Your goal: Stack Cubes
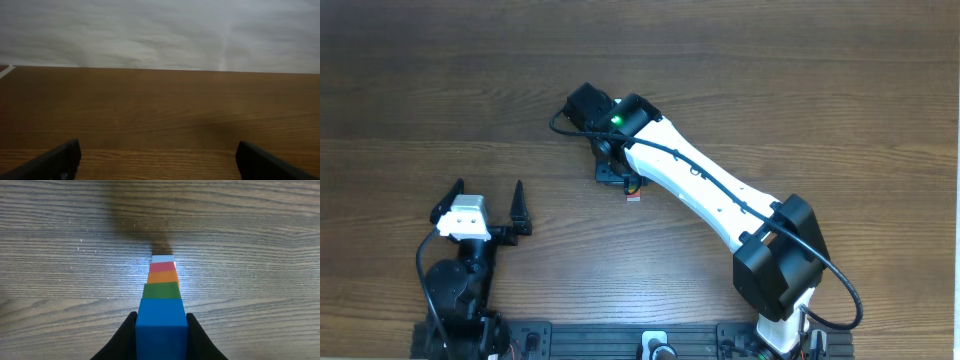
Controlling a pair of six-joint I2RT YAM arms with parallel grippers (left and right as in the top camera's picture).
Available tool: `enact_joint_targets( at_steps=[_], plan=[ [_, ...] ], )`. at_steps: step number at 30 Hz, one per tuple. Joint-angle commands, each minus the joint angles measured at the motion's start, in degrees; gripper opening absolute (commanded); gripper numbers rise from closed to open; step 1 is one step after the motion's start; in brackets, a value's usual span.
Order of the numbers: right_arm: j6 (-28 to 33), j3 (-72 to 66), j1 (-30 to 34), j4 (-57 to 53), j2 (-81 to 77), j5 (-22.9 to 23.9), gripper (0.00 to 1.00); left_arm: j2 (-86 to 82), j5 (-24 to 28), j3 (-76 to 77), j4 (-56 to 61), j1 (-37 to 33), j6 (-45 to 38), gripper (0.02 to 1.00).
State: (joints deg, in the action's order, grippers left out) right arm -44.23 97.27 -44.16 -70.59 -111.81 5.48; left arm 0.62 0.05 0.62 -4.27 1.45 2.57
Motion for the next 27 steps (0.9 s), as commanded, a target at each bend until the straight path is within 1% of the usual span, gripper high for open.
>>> enact_joint_targets(
  at_steps=[1,8,10,13,17,21,23,25,27],
  plan=[
    [-0.74,-0.61,0.46,0.02,-0.83,0.52,0.180,-0.46,0.59,-0.31,-0.04,-0.31,-0.85,1.000],
    [-0.74,-0.70,0.46,-0.57,-0.83,0.52,0.312,-0.46,0.59,-0.28,-0.04,-0.31,-0.83,0.998],
    [-0.74,-0.70,0.46,-0.57,-0.83,0.52,0.332,-0.46,0.59,-0.28,-0.02,-0.31,-0.85,1.000],
    [-0.74,-0.70,0.46,-0.57,-0.83,0.55,0.395,-0.46,0.59,-0.28,-0.04,-0.31,-0.83,1.000],
    [-0.74,-0.70,0.46,-0.55,-0.83,0.55,0.457,-0.46,0.59,-0.31,-0.04,-0.31,-0.83,1.000],
    [-0.63,-0.70,0.46,-0.15,-0.83,0.61,0.560,-0.46,0.59,-0.31,-0.04,-0.31,-0.85,1.000],
    [0.50,-0.70,0.50,0.74,-0.81,0.61,0.752,-0.46,0.59,-0.31,-0.04,-0.31,-0.83,1.000],
    [1.86,-0.63,0.68,2.16,-0.70,0.68,0.993,-0.46,0.59,-0.31,-0.02,-0.31,-0.83,0.998],
    [2.47,-0.52,1.03,3.72,-0.48,2.01,0.991,-0.46,0.59,-0.28,-0.04,-0.31,-0.83,1.000]
  ],
)
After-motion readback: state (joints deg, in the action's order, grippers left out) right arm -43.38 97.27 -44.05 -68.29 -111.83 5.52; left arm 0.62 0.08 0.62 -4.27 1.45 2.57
